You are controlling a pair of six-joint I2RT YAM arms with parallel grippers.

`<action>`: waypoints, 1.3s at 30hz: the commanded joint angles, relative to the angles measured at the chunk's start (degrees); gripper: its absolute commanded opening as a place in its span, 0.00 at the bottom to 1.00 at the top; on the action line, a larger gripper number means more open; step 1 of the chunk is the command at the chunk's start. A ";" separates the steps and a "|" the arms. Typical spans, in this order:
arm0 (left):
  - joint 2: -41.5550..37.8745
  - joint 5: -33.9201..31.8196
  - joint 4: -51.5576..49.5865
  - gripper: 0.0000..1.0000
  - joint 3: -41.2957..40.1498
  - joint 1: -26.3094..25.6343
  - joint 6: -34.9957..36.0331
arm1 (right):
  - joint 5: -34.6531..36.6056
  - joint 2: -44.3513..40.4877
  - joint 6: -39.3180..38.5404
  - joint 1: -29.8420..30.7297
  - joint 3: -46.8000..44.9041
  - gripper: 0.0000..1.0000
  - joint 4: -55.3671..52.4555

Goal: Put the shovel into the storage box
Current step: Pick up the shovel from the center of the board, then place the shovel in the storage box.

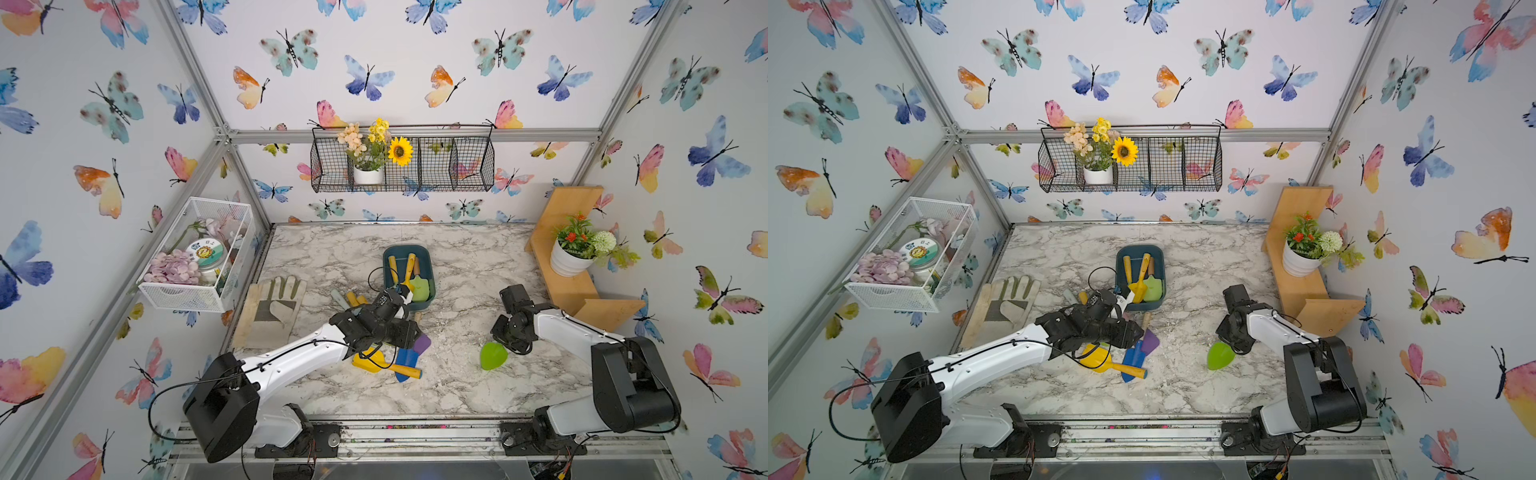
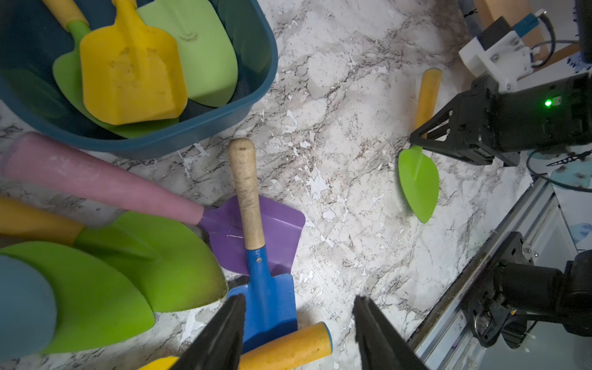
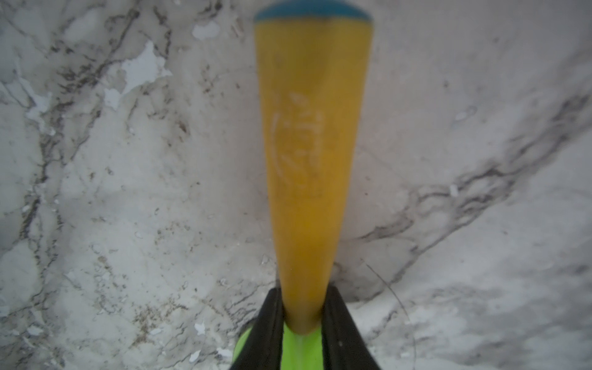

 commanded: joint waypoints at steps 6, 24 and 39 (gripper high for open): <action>-0.77 -1.82 -0.13 0.59 -1.38 3.92 -4.10 | -0.66 -1.87 -4.68 -0.35 3.39 0.13 -2.10; -8.91 3.01 0.76 0.59 -6.94 17.25 -8.89 | -8.67 1.81 -15.49 0.63 22.98 0.11 -5.72; -11.89 4.51 0.82 0.60 -8.76 20.00 -10.75 | -9.18 20.43 -17.49 15.35 52.04 0.11 -9.93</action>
